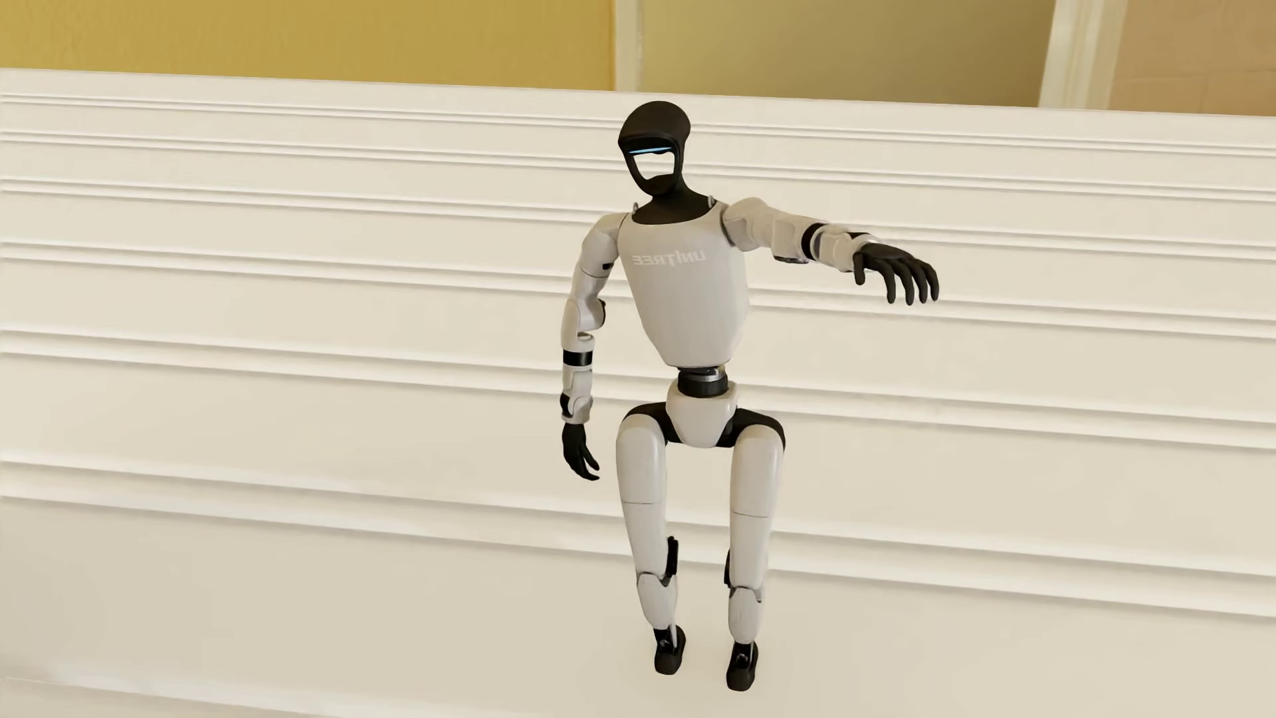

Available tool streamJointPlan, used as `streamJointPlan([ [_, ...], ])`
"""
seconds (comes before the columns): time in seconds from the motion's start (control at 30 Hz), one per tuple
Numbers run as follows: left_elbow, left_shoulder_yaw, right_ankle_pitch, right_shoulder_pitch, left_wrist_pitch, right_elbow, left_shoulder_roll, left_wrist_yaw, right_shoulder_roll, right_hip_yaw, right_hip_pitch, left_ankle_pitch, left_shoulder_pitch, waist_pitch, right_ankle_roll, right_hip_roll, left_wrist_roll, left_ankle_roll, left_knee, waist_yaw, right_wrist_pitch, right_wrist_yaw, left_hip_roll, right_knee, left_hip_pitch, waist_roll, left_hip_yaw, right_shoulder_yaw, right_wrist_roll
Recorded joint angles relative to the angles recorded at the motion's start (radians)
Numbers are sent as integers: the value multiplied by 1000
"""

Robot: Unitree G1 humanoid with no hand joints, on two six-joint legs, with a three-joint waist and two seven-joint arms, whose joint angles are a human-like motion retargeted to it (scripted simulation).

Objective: Reach out

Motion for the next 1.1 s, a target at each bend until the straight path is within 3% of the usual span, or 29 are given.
streamJointPlan([
  [1.1, -8, 0, -8, 4, 0, 3, 13, 0, -7, 0, 16, -13, -1, -14, 0, 6, 0, 0, -4, -1, 0, 0, 4, -2, 20, -11, 0, 25, 0],
])
